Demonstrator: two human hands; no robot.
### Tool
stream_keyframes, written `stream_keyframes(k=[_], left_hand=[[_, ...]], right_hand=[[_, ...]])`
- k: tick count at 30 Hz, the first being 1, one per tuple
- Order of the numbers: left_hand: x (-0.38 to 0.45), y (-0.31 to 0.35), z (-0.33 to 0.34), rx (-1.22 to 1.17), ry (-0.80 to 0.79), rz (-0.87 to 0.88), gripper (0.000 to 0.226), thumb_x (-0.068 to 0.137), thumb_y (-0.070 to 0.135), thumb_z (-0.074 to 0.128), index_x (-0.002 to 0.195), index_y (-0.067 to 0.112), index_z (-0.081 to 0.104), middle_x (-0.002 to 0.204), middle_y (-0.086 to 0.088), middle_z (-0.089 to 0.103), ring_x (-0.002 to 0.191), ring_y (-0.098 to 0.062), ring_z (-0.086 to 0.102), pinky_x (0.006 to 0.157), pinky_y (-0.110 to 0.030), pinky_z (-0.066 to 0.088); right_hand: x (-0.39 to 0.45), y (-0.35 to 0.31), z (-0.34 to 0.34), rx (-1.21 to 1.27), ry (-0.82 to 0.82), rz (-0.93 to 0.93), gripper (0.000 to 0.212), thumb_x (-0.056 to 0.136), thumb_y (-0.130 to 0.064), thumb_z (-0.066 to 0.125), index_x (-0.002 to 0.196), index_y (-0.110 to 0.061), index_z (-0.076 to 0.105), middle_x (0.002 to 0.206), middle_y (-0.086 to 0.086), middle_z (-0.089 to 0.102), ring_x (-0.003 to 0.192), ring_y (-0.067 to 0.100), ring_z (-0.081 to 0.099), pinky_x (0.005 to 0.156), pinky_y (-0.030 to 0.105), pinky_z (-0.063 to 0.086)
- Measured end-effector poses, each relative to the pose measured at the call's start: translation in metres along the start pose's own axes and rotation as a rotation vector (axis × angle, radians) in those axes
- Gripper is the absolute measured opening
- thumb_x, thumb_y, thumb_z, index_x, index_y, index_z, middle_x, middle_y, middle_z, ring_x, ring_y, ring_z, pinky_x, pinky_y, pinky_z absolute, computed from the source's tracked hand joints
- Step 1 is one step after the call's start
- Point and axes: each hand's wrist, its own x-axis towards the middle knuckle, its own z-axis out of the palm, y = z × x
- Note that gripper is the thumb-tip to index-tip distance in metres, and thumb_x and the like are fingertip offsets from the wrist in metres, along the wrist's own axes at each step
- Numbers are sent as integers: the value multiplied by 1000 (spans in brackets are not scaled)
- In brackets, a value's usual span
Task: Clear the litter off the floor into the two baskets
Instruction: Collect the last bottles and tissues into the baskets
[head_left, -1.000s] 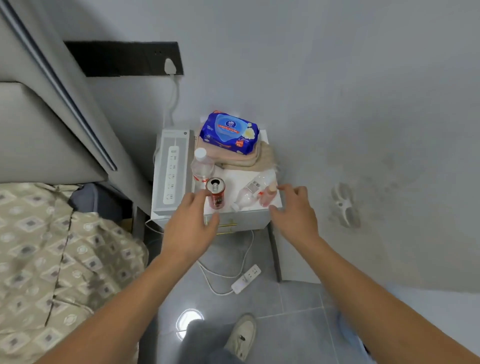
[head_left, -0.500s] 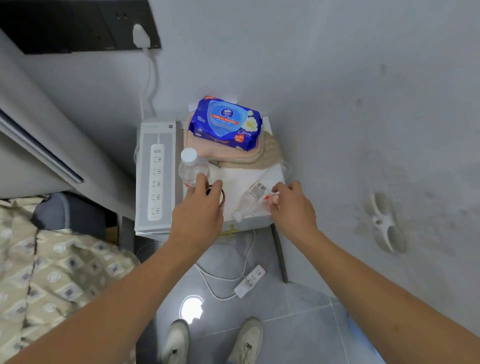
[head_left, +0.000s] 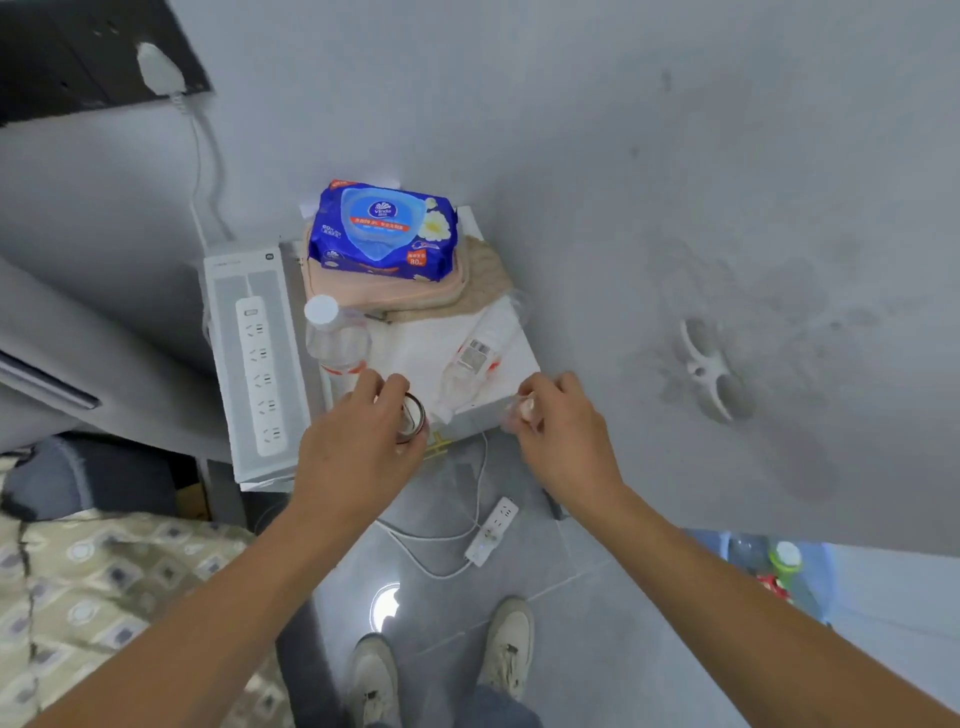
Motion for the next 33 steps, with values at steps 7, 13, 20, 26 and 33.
stream_keyframes(k=[7,13,20,26,33], left_hand=[[-76,68,-38,-120,-148,118,40,81,50,72,111,32,51,107,12,51,72,-24,62,53,-32,46],[-131,165,-10,-180,-313,321,48,66,42,87,102,38,55,102,13,54,70,-28,67,49,-33,46],[-152,279,60,-187,-415,524,44,76,49,76,110,42,49,110,20,48,78,-19,66,64,-38,54],[-140,385,139,-133,-400,635,37,83,47,69,111,38,46,110,15,48,76,-21,64,62,-38,56],[-79,507,258,-112,-297,657,41,85,44,72,114,27,50,112,7,50,70,-21,55,60,-31,41]], right_hand=[[-140,24,-21,91,7,200,17,95,-31,60,103,-22,48,107,0,47,83,24,59,73,43,52],[-254,86,-41,203,108,478,15,90,-31,54,102,-23,51,105,-3,49,84,23,61,73,41,51],[-335,203,-73,305,369,752,15,90,-28,67,91,-31,53,96,-13,51,78,9,59,72,30,50],[-343,333,-94,297,506,826,16,91,-30,69,89,-26,54,95,-10,52,75,7,57,65,20,44],[-309,499,-106,272,501,876,15,89,-24,68,99,-19,58,100,-2,53,81,16,54,63,24,36]])
